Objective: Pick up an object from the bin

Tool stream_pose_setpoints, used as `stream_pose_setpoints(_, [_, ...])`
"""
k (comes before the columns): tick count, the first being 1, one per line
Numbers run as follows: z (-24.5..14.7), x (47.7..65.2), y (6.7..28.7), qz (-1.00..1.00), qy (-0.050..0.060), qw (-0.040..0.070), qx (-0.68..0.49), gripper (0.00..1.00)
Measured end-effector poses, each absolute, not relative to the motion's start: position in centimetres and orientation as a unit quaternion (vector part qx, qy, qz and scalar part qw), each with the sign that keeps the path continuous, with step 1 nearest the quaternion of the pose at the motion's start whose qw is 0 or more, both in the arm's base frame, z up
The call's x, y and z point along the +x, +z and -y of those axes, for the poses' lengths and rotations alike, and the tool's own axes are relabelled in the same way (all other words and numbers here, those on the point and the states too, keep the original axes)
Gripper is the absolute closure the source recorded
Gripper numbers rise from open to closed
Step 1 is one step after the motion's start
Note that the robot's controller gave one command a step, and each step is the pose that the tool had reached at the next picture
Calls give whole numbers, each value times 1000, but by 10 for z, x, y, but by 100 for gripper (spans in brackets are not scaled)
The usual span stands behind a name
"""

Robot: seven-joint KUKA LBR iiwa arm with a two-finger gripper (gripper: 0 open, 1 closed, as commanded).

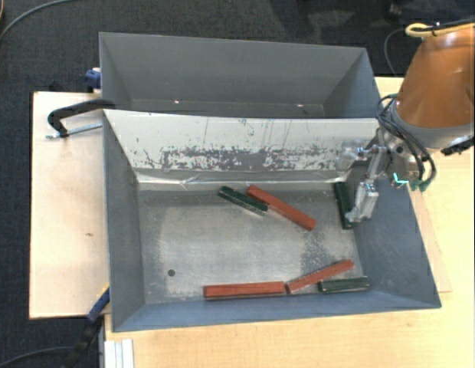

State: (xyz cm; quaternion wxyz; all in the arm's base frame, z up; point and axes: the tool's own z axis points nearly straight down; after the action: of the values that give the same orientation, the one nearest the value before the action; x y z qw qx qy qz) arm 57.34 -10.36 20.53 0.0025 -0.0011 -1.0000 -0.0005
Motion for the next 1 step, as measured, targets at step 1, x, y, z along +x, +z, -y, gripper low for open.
stream_pose_setpoints(1, [122, 600, 310, 996, 2, -8, 94, 0])
